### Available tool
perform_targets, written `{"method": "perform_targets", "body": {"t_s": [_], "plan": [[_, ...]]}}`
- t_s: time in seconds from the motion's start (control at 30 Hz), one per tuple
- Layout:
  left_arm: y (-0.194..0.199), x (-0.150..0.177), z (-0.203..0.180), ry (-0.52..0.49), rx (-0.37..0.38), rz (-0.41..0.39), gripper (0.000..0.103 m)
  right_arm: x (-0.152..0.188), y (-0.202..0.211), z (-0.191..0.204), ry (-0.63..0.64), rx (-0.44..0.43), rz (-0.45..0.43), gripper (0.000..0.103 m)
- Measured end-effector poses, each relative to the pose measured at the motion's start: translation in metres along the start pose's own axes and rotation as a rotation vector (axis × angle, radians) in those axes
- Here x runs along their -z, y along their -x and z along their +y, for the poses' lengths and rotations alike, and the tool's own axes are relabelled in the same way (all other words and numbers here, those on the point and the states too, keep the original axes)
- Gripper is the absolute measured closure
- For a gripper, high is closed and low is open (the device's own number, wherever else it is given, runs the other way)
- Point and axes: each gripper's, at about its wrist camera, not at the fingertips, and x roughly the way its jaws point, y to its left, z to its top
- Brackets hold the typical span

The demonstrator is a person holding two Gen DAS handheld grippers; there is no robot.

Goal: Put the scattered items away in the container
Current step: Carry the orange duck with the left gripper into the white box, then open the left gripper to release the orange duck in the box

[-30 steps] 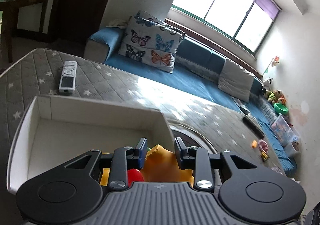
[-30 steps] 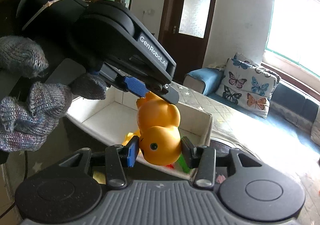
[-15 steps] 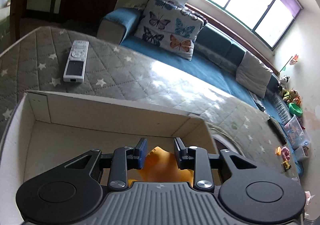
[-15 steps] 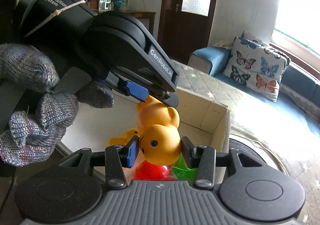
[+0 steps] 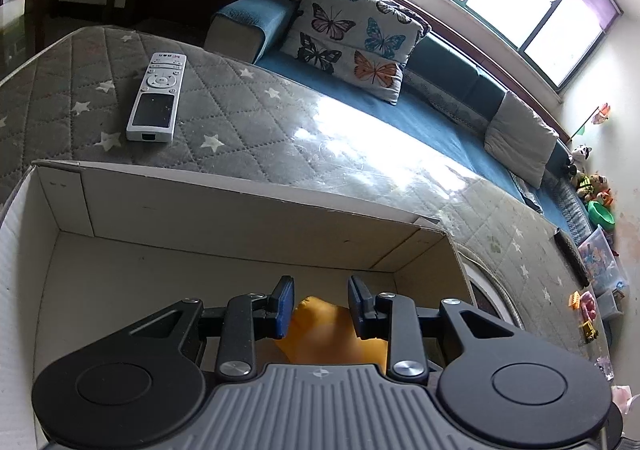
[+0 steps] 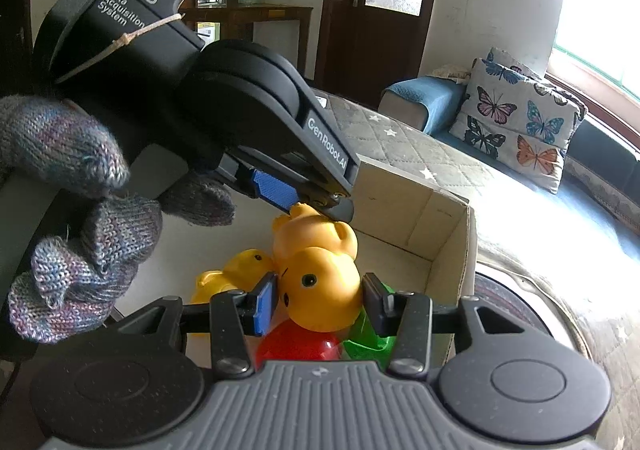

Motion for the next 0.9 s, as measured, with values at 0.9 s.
{"method": "perform_targets", "body": {"t_s": [0.9], "plan": [[0.089, 0.046, -0.024, -0.069, -0.004, -0.108, 0.070, 0.026, 0.080, 0.011, 0.037, 0.016, -0.115, 0.024]]}}
